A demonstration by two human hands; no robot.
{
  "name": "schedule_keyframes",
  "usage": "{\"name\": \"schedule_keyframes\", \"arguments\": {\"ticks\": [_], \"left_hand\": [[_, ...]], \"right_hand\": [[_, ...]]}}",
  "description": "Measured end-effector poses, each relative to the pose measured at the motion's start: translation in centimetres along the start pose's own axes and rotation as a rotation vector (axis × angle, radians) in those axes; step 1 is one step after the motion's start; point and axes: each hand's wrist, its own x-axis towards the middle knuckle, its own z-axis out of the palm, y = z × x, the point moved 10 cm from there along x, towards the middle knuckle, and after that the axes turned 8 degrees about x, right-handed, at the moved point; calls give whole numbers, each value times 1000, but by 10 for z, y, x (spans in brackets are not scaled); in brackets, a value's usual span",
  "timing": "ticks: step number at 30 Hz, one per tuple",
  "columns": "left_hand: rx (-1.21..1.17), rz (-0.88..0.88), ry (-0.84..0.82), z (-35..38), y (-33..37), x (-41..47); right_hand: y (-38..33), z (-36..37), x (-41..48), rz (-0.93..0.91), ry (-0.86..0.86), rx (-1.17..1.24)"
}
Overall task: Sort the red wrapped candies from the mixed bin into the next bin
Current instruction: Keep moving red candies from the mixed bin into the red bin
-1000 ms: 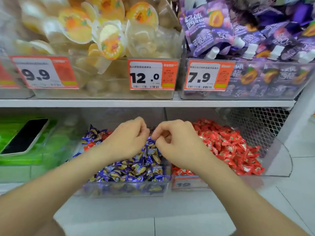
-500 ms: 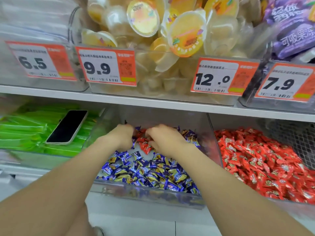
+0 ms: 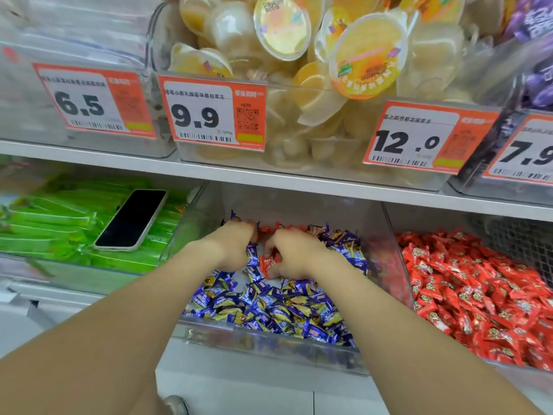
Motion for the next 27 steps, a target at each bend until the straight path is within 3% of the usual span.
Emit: {"name": "schedule_keyframes", "arguments": {"ticks": [3, 8, 13, 17, 27], "left_hand": [[-47, 17, 32, -8, 6, 1], [-124, 90, -22, 0, 19, 1], [-94, 215, -43, 7, 45, 2], [-37, 195, -53, 20, 54, 13], [12, 198, -92, 16, 57, 12]], "right_hand": [[7, -25, -7, 57, 61, 239], [28, -69, -32, 181, 249, 422], [49, -40, -44, 381, 133, 974], [52, -30, -50, 454, 90, 1299], [43, -36, -65, 420, 53, 1566]]}}
